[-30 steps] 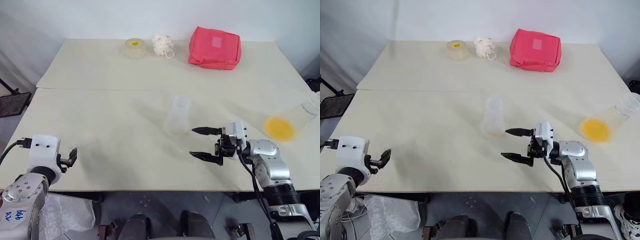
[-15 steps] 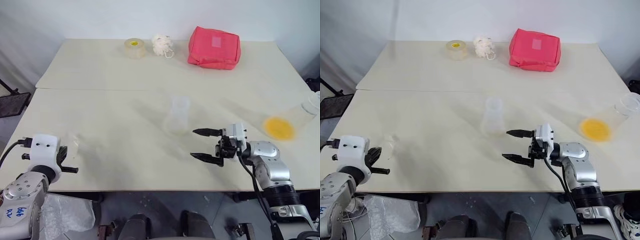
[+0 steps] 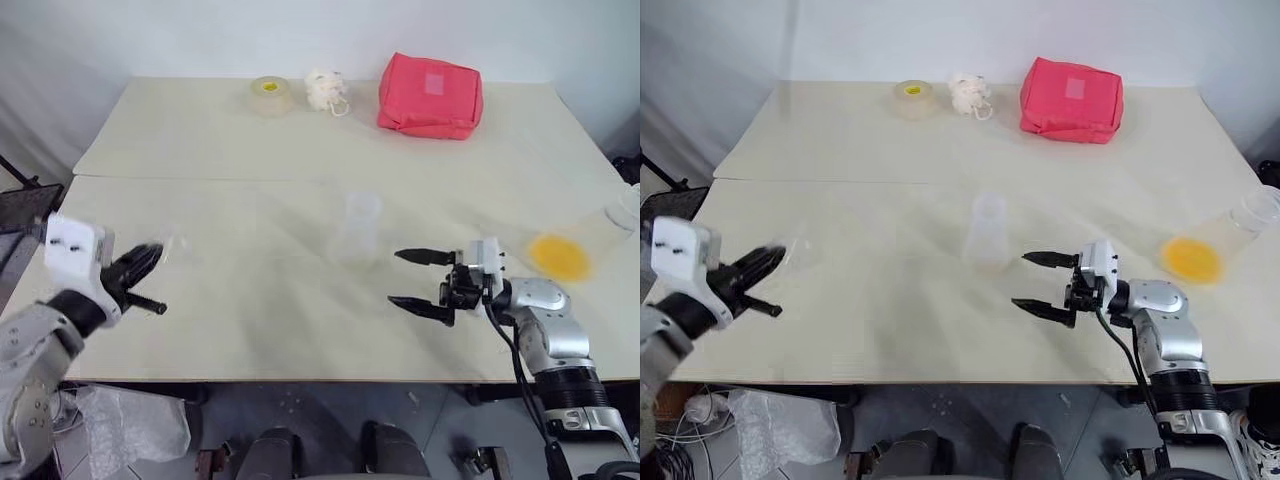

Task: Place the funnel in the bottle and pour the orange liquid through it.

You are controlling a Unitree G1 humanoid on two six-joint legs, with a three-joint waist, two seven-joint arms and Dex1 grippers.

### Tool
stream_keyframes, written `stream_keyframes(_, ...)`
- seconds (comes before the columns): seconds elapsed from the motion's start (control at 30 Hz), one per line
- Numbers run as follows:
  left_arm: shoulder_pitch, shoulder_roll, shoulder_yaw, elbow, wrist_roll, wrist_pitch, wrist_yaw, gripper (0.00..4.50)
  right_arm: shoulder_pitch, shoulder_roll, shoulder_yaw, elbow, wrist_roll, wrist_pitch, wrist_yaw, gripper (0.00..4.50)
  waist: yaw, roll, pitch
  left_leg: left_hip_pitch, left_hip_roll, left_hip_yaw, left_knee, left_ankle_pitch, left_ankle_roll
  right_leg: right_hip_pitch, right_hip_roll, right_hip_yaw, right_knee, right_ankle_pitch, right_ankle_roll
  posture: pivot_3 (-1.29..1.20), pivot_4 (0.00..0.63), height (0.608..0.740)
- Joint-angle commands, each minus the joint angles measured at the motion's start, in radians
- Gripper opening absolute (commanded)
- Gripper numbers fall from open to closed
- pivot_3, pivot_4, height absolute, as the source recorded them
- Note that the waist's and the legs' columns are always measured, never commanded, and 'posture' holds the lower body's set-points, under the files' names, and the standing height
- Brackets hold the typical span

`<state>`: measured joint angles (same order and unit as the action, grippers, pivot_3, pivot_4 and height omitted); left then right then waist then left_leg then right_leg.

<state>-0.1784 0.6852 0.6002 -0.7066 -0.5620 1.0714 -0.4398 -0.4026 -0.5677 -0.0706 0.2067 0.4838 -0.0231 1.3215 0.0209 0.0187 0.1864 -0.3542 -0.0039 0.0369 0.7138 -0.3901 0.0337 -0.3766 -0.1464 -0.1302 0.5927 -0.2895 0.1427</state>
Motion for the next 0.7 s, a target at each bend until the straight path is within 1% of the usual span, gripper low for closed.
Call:
stream_keyframes(0.03, -0.073, 0.031, -0.037, 0.055, -0.063, -0.005, -0.041, 0.01, 0.010, -0.018, -0.041, -0.067, 0.019, -0.004, -0.025, 4.50, -0.003, 0.000, 0.000, 0.000, 0.000, 0.000, 0.000, 0.000, 0.000, 0.000, 0.000, 0.000, 0.000, 0.000, 0.000, 0.00, 0.150, 0.740)
stream_keyframes(0.1, -0.177, 0.035, -0.069, 0.117, -0.120, 0.000, -0.066, 0.01, 0.036, -0.023, -0.056, -0.109, 0.023, 0.007, -0.046, 4.50, -0.001, 0.000, 0.000, 0.000, 0.000, 0.000, -0.001, 0.000, 0.000, 0.000, 0.001, -0.001, 0.000, 0.000, 0.000, 0.00, 0.150, 0.740)
stream_keyframes(0.17, -0.280, 0.011, -0.079, 0.184, -0.190, 0.017, -0.071, 0.01, 0.063, -0.026, -0.070, -0.155, 0.030, 0.017, -0.074, 4.50, 0.005, 0.000, 0.000, -0.001, 0.001, -0.001, -0.001, 0.000, 0.000, -0.001, 0.001, -0.002, 0.000, 0.000, 0.000, 0.00, 0.150, 0.740)
stream_keyframes(0.27, -0.385, 0.010, -0.132, 0.278, -0.235, 0.018, -0.110, 0.01, 0.095, -0.029, -0.085, -0.208, 0.038, 0.029, -0.109, 4.50, 0.001, 0.000, 0.000, -0.001, 0.000, 0.000, 0.000, 0.000, 0.000, 0.000, 0.001, -0.001, 0.000, 0.000, 0.000, 0.00, 0.150, 0.740)
stream_keyframes(0.43, -0.522, 0.032, -0.266, 0.425, -0.249, 0.014, -0.206, 0.01, 0.143, -0.033, -0.113, -0.289, 0.056, 0.046, -0.157, 4.50, 0.000, 0.000, 0.000, 0.000, 0.000, 0.001, -0.001, 0.000, 0.000, -0.001, 0.003, -0.002, 0.000, 0.000, 0.000, 0.00, 0.150, 0.740)
stream_keyframes(0.6, -0.674, 0.001, -0.373, 0.574, -0.256, 0.014, -0.284, 0.01, 0.182, -0.029, -0.147, -0.389, 0.079, 0.073, -0.232, 4.50, 0.002, 0.000, 0.000, -0.001, 0.000, 0.001, 0.000, 0.000, 0.000, -0.001, 0.004, -0.001, 0.000, 0.000, 0.000, 0.00, 0.150, 0.740)
stream_keyframes(0.7, -0.787, -0.028, -0.441, 0.684, -0.251, 0.063, -0.307, 0.01, 0.212, -0.027, -0.161, -0.440, 0.083, 0.080, -0.271, 4.50, 0.004, -0.001, 0.001, -0.001, -0.001, 0.001, 0.000, 0.000, 0.000, -0.001, 0.004, -0.001, 0.000, 0.000, 0.000, 0.00, 0.150, 0.740)
